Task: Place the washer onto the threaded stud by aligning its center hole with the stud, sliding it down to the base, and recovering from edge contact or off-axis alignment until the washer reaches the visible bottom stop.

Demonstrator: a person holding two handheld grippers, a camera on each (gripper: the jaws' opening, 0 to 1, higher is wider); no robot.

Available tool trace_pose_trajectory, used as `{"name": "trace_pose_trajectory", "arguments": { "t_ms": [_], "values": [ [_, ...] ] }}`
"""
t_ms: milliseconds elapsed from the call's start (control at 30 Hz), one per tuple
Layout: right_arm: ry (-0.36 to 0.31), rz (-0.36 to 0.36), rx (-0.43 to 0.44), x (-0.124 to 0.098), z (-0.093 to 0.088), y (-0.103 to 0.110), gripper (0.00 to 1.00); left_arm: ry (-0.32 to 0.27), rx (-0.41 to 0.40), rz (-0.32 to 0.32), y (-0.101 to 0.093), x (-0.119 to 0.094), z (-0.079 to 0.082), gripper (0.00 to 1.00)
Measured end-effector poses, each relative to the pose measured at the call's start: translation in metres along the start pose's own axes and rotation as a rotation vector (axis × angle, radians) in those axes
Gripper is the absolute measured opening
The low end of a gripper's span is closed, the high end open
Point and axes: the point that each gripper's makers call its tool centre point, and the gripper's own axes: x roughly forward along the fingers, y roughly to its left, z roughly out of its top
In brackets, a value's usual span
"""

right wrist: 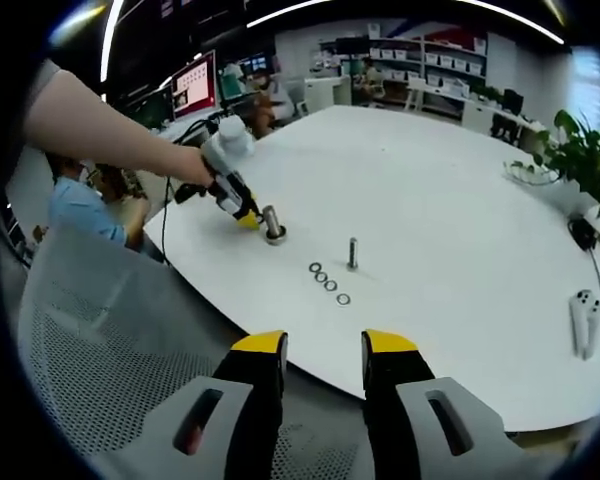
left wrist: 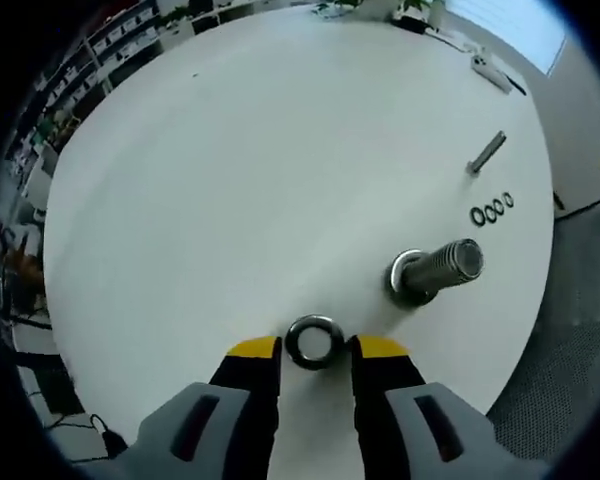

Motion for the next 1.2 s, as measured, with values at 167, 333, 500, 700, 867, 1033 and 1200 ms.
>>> {"name": "trace_pose_trajectory", "arguments": {
  "t_ms": [167, 333, 500, 700, 867, 1033, 1200],
  "values": [
    [-0.003, -0.002, 0.001, -0.001, 0.001, 0.0, 0.32, 0.058, 0.017, -0.002, 0.0, 0.002, 0.001, 0.21],
    [0.006, -0.002, -0.004, 0.0, -0.001, 0.0, 0.32, 0.064, 0.012, 0.01, -0.004, 0.0, -0.002, 0.21],
    [0.0, -0.003, -0.004, 0.0, 0.0, -0.001, 0.32, 0.098, 0.048, -0.002, -0.025, -0.004, -0.016, 0.2],
    [0.014, 0.005, -0.017, 0.001, -0.002, 0.001, 0.31, 0.111, 0.066, -0.007, -0.037, -0.007, -0.027, 0.2],
    [0.005, 0.002, -0.011, 0.0, -0.001, 0.001, 0.31, 0.115, 0.069, -0.012, -0.045, -0.008, -0.036, 0.2],
    [0.012, 0.001, -0.014, 0.0, -0.002, 0.001, 0.31, 0.052, 0.03, -0.003, -0.048, -0.01, -0.039, 0.21],
    [0.008, 0.003, -0.016, 0.0, -0.001, 0.002, 0.31, 0.035, 0.037, -0.018, -0.049, -0.012, -0.039, 0.21]
  ]
}}
